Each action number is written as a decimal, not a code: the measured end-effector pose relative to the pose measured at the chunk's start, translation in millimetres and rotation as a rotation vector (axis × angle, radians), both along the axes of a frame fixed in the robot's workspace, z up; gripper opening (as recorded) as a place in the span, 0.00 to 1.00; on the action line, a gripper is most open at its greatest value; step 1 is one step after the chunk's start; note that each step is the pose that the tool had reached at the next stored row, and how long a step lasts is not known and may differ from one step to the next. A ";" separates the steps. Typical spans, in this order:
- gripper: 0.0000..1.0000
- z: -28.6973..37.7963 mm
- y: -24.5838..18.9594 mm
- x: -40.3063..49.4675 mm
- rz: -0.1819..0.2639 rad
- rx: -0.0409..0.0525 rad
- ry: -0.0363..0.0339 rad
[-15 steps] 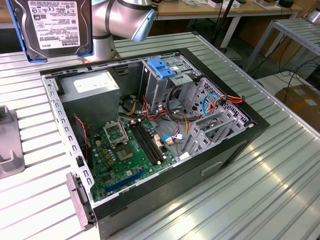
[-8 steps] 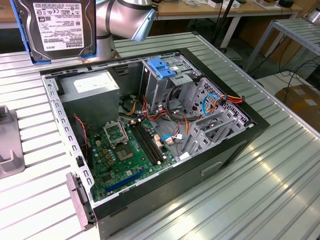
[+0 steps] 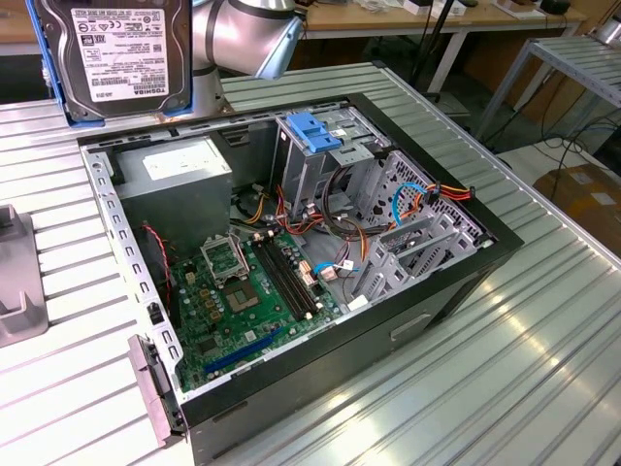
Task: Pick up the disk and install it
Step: 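Pick up the disk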
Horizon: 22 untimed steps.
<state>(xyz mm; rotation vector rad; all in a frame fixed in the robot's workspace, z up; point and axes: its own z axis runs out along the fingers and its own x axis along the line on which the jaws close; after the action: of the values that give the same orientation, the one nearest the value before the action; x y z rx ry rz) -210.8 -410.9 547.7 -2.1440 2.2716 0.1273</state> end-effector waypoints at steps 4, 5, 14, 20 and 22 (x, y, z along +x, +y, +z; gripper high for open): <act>0.37 0.0 -2.8 0.8 0.000 0.0001 0.0000; 0.37 0.0 -3.4 0.9 0.000 0.0001 -0.0001; 0.37 0.0 -7.8 2.8 0.000 0.0000 0.0000; 0.37 0.0 -10.2 4.3 0.000 0.0001 0.0000; 0.37 0.0 -11.1 4.8 0.000 0.0000 0.0000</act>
<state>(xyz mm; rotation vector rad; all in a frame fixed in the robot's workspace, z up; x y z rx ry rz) -206.0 -422.0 547.7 -2.1439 2.2716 0.1273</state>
